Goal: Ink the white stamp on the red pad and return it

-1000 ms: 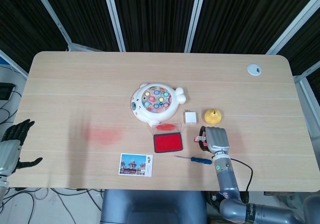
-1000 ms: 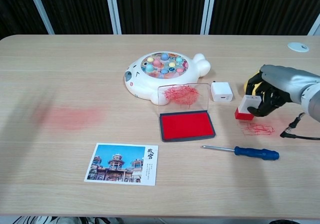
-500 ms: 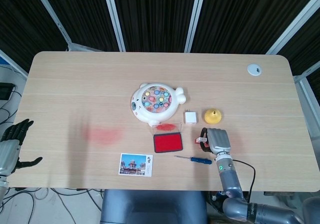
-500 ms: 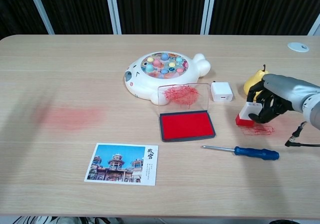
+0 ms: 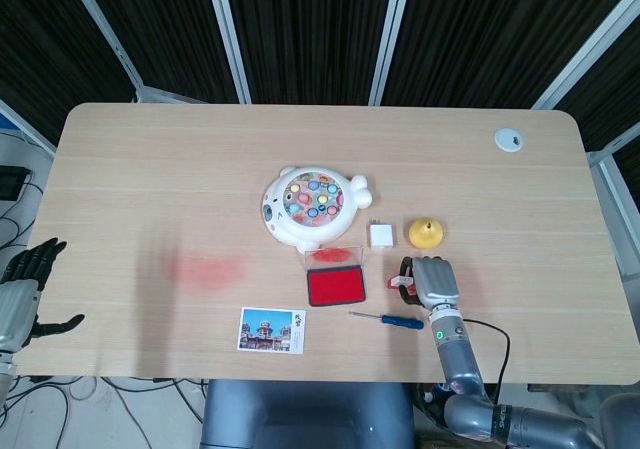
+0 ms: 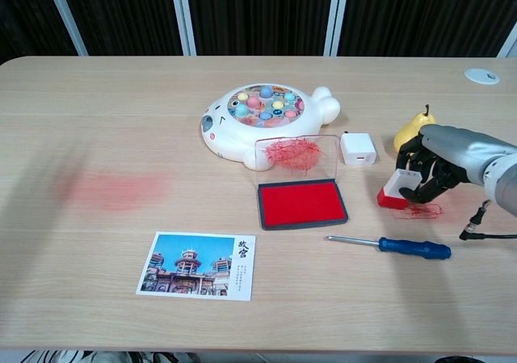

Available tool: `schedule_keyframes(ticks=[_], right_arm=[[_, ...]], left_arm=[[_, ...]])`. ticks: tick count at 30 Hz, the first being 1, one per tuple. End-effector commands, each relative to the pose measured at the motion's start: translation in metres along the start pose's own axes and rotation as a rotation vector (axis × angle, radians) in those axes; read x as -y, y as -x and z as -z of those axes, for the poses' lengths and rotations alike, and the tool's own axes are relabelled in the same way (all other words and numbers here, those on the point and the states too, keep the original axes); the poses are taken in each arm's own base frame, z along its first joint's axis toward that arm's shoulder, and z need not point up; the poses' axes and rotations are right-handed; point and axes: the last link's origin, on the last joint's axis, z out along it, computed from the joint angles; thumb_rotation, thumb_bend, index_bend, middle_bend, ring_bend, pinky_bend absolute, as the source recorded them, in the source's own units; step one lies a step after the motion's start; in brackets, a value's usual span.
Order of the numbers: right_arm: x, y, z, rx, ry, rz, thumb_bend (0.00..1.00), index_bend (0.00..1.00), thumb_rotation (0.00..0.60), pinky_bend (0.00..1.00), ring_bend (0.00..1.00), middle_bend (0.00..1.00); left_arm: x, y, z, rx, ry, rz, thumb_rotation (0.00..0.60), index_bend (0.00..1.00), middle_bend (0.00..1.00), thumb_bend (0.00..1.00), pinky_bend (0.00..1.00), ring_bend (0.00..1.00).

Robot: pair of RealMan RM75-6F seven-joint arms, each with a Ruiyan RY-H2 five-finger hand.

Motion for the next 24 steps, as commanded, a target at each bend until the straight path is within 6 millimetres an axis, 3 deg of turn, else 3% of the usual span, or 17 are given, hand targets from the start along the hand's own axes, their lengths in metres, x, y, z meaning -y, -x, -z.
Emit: schedule_keyframes(ticks=[1, 24], right_arm=[[-0.0007, 0.0006, 0.0001, 0.004, 0.004, 0.005, 0.59, 0.71, 0.600, 0.32, 0.41, 0.53], [-0.0023, 0.0027, 0.0003, 0.022, 0.020, 0.033, 0.49, 0.64, 0.600, 0.31, 0.40, 0.48]], left_arm=[[0.0000, -0.0002, 0.0000, -0.001, 0.000, 0.000, 0.600, 0.00, 0.00, 0.00, 0.00, 0.00], [0.0008, -0.0007, 0.0002, 0.000, -0.005, -0.004, 0.600, 0.00, 0.00, 0.00, 0.00, 0.00]])
